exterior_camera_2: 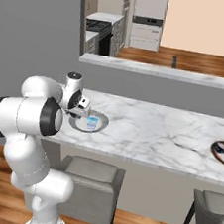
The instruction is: Place two yogurt containers on each plate.
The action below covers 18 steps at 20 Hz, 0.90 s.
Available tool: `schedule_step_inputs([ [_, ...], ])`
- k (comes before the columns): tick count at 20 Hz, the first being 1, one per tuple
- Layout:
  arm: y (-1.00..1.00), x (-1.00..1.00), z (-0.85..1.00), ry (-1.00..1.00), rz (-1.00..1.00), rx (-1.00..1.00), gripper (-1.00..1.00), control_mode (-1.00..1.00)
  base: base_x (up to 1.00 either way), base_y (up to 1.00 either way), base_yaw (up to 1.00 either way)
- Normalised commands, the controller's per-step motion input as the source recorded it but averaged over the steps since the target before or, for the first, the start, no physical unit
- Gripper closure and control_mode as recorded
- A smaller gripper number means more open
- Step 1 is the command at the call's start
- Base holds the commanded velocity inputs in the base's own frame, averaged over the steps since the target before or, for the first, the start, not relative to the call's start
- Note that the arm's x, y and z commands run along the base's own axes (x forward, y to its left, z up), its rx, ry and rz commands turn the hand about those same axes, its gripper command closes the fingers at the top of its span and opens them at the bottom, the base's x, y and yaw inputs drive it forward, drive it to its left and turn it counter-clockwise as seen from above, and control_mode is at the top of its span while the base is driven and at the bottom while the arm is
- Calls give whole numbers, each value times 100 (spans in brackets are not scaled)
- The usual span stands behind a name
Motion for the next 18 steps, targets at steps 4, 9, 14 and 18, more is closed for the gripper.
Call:
schedule_step_inputs([
  [4,29,51,-24,0,-8,-1,100,-100,0,0,0],
  [9,28,27,-28,0,-20,0,100,-100,0,0,0],
  [14,5,6,-52,0,-19,0,100,-100,0,0,0],
  [18,-1,11,-35,1,-9,0,100,-100,0,0,0],
])
